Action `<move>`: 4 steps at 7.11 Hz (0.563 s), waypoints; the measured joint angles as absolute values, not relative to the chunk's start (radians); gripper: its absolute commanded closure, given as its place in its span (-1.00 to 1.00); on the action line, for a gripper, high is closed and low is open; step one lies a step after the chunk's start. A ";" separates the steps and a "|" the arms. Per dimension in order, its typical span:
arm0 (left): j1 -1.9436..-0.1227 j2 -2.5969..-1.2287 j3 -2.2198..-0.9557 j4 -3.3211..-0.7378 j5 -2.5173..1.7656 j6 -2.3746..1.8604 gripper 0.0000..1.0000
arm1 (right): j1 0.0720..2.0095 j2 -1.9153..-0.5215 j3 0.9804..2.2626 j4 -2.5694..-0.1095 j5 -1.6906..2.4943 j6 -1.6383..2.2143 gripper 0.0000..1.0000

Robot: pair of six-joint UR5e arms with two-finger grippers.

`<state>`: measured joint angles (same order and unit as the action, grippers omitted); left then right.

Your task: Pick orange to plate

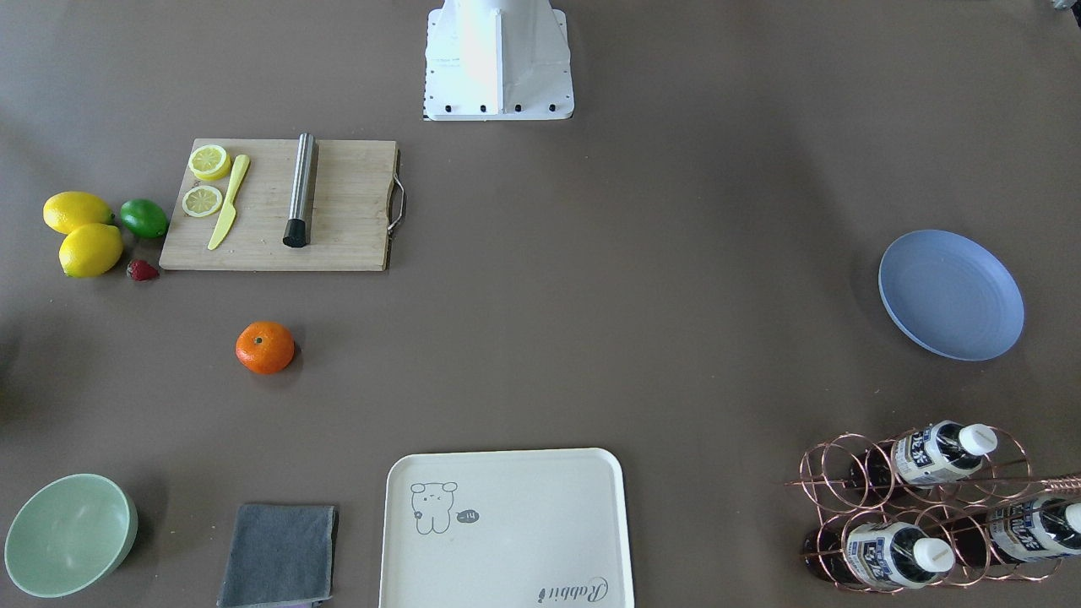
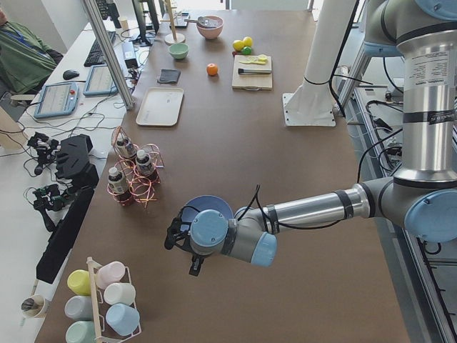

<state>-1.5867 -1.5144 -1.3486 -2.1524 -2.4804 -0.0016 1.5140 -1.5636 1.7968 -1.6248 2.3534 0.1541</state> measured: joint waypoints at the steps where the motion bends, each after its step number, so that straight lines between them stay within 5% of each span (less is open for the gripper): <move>1: -1.565 -1.547 -1.281 -2.196 -2.480 -0.009 -0.97 | 1.450 -1.548 1.795 -1.548 2.352 0.291 -1.00; 4: -1.456 -1.570 -1.214 -2.325 -2.472 -0.156 -0.97 | 1.314 -1.519 1.794 -1.386 2.332 0.581 -1.00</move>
